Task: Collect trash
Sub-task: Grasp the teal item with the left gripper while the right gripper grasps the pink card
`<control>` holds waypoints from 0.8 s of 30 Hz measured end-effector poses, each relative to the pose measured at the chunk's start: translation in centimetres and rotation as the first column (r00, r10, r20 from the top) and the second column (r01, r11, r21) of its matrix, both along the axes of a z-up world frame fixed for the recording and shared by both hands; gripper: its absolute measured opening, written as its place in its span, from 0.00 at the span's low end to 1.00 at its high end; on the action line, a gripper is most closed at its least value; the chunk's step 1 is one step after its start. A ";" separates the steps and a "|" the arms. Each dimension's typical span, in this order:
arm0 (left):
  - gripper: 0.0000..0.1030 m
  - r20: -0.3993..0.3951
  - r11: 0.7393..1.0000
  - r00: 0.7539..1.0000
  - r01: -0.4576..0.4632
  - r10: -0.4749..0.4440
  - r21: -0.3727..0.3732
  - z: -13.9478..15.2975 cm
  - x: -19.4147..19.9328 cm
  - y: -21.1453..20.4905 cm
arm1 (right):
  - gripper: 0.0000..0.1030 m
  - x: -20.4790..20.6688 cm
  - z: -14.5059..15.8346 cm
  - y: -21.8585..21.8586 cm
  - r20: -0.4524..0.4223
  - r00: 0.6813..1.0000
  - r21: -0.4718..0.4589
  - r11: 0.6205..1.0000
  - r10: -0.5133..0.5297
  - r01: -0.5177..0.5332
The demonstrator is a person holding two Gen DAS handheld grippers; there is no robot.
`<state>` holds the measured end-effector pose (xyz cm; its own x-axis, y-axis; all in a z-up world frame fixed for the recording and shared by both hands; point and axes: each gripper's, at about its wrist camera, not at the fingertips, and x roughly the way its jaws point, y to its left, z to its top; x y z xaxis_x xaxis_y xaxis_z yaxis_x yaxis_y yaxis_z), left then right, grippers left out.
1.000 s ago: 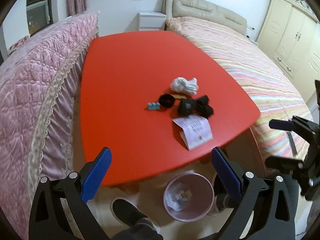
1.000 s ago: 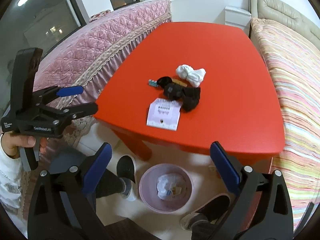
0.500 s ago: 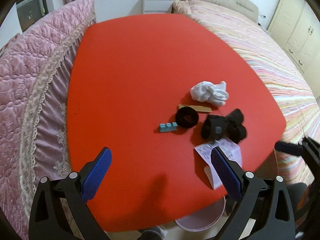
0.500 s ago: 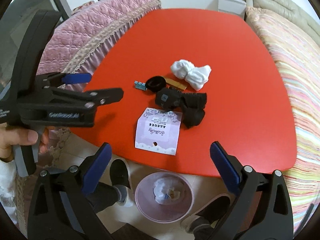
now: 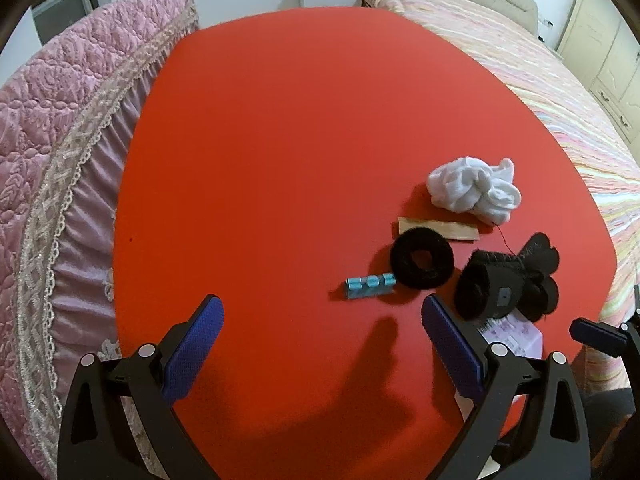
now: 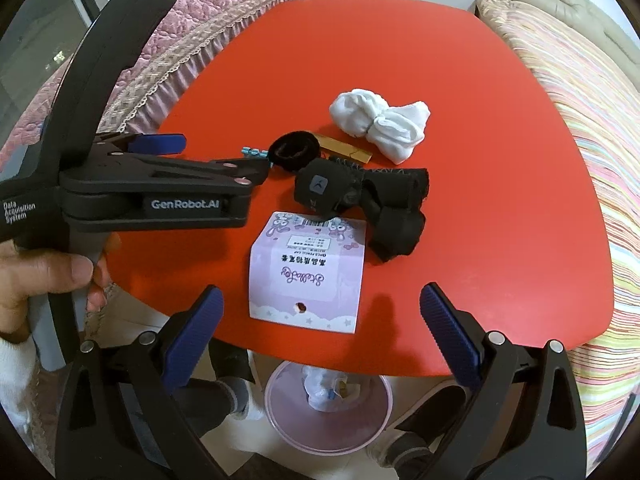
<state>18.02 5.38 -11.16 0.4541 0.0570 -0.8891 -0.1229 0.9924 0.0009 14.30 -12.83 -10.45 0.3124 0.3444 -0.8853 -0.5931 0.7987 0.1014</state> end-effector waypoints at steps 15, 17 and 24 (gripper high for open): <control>0.58 0.040 1.000 0.999 -0.007 0.007 0.010 -0.7 0.7 -0.6 | 0.53 0.4 -1.4 1.1 -0.009 1.000 0.018 1.000 0.013 -0.013; 0.44 0.041 1.000 0.999 -0.003 0.002 0.010 -0.5 0.7 -0.8 | 0.42 0.4 -1.3 1.0 -0.013 1.000 0.025 1.000 0.018 -0.018; 0.24 0.034 1.000 0.999 0.005 -0.005 -0.018 -0.3 0.4 -0.7 | 0.20 0.5 -0.9 0.4 -0.026 0.999 0.057 0.998 0.036 -0.035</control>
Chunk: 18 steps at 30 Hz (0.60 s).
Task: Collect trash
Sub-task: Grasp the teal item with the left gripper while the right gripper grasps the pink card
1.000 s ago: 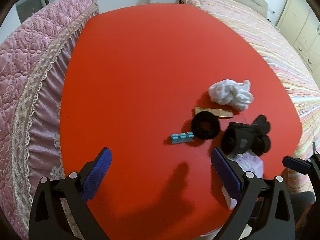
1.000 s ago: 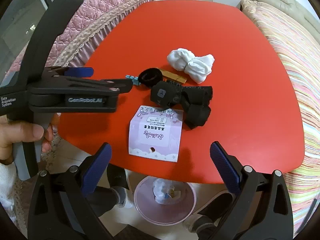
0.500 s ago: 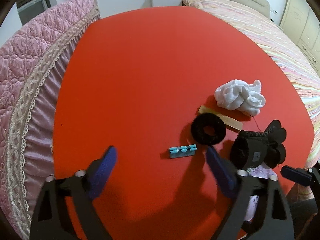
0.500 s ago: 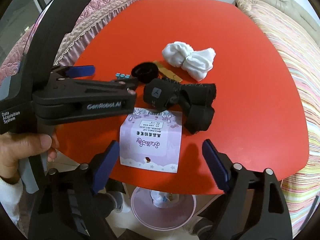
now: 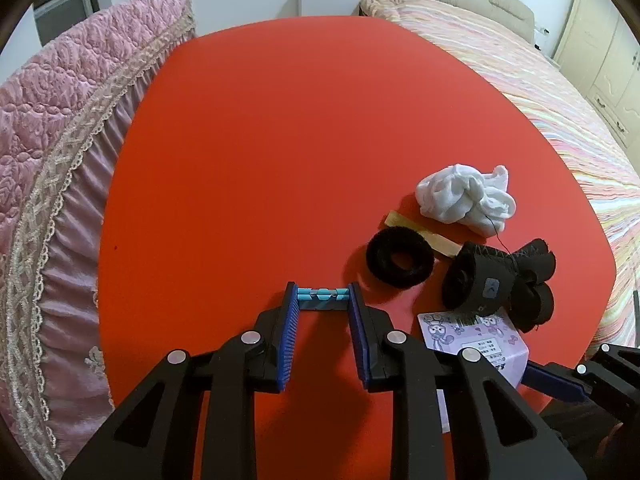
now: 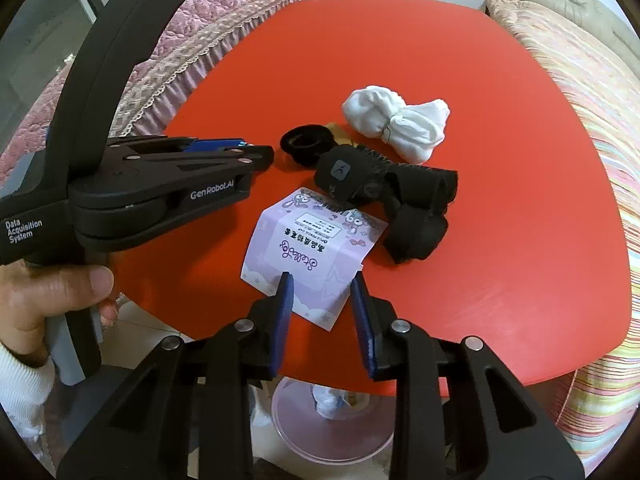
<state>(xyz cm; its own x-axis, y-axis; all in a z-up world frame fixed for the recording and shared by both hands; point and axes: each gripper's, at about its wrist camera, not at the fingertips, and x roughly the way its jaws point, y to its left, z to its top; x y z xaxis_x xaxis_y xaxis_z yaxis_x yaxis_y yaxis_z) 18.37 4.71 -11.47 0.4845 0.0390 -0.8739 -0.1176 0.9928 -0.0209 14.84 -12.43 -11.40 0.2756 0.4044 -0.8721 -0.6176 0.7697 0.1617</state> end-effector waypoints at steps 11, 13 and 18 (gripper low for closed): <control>0.24 0.019 1.000 1.000 0.010 -0.010 0.000 0.6 -1.0 0.1 | 0.00 -0.4 1.0 -0.6 -0.003 1.000 0.073 0.997 0.030 -0.029; 0.24 0.023 1.000 1.000 0.013 -0.013 0.006 0.8 -1.3 0.2 | 0.00 -0.5 1.2 -0.6 0.001 0.999 0.080 0.996 0.035 -0.035; 0.24 0.036 1.000 0.999 0.025 -0.026 0.015 1.6 -2.3 0.0 | 0.00 -0.4 1.7 -1.2 0.013 0.999 0.092 0.995 0.039 -0.040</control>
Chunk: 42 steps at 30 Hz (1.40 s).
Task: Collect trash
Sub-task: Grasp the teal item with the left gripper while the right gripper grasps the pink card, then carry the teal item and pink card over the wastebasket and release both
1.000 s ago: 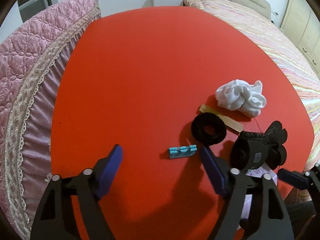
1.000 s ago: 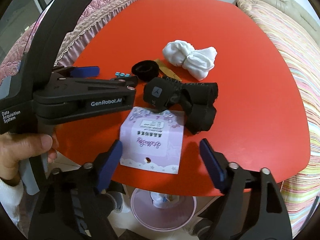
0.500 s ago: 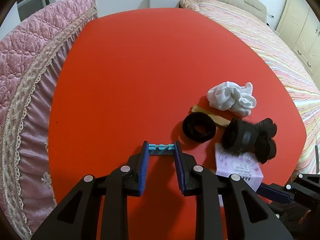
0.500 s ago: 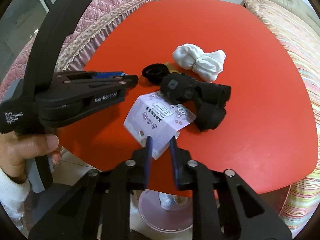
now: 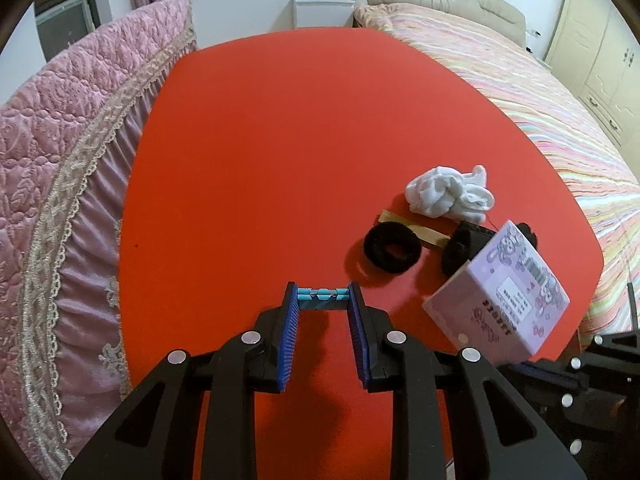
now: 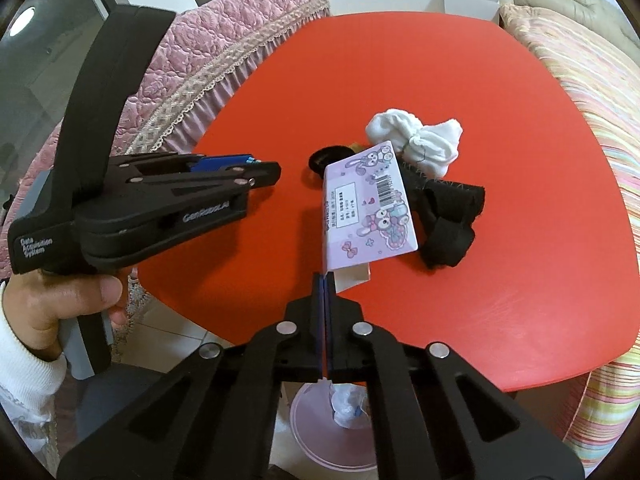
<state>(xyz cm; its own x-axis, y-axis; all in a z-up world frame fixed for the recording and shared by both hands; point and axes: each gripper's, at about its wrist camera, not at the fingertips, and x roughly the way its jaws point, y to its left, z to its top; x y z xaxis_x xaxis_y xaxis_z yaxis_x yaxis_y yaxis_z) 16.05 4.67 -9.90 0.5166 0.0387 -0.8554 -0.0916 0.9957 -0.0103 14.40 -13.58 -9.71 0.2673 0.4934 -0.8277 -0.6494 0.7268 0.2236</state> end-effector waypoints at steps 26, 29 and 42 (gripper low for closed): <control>0.24 0.110 0.989 0.983 0.149 -0.148 0.006 6.6 -9.7 -4.8 | 0.00 -5.1 6.7 -5.6 0.150 0.985 -0.037 0.996 0.081 -0.077; 0.24 0.113 0.988 0.981 0.156 -0.155 -0.003 6.8 -10.9 -5.0 | 0.00 -6.2 7.2 -6.6 0.154 0.982 -0.044 0.994 0.106 -0.100; 0.24 0.096 0.974 0.969 0.228 -0.226 -0.013 6.4 -15.7 -7.4 | 0.00 -10.6 7.1 -9.9 0.120 0.979 -0.061 0.986 0.162 -0.156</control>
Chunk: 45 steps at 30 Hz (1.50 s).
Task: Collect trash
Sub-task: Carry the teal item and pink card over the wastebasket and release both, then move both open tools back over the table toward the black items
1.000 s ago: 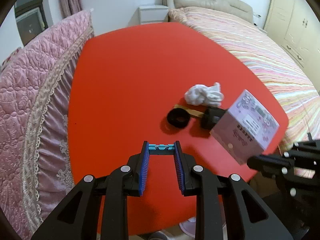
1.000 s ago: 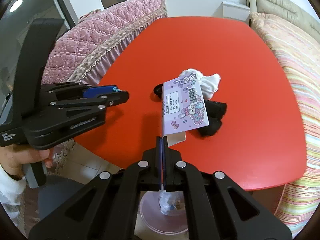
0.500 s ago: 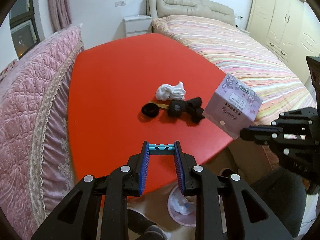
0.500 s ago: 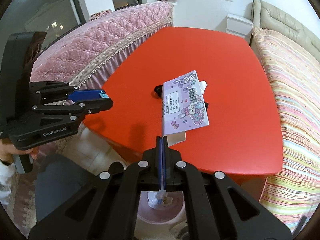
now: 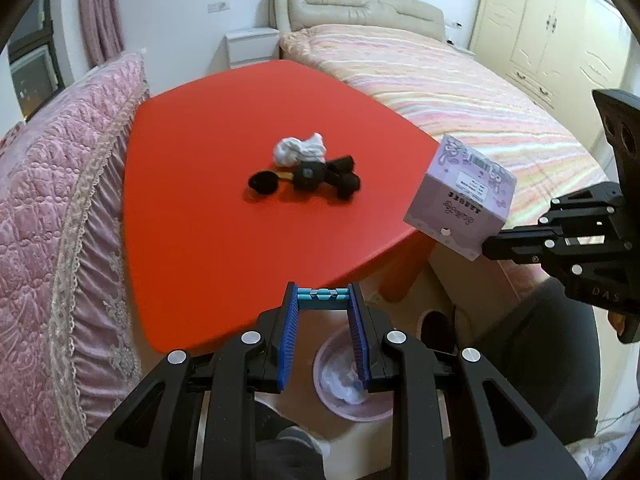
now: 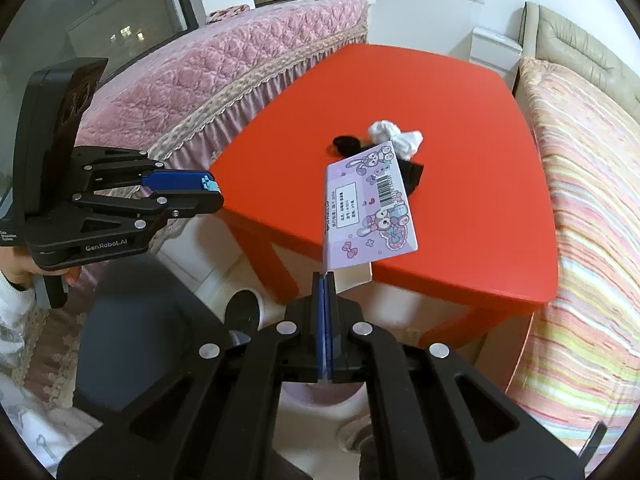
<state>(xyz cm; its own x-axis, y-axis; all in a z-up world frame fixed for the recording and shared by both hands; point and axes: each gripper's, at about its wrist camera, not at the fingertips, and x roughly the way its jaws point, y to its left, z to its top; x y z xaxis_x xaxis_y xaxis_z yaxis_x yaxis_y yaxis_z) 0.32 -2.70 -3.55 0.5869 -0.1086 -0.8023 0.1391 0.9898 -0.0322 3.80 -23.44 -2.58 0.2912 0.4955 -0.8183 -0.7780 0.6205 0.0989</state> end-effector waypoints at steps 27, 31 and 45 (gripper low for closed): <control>0.24 -0.099 0.992 0.991 0.084 -0.093 -0.090 -3.1 -3.2 -3.5 | 0.01 -3.7 -4.1 -1.5 -0.144 0.988 -0.044 0.997 0.060 -0.067; 0.33 -0.111 0.992 0.989 0.083 -0.094 -0.099 -3.5 -2.8 -3.4 | 0.03 -3.5 -4.8 -1.2 -0.153 0.986 -0.062 0.995 0.062 -0.072; 0.93 -0.087 0.998 0.996 -0.001 -0.004 -0.061 -3.9 -2.5 -1.4 | 0.93 -1.3 -5.2 -2.3 -0.128 0.991 -0.067 0.997 -0.046 0.037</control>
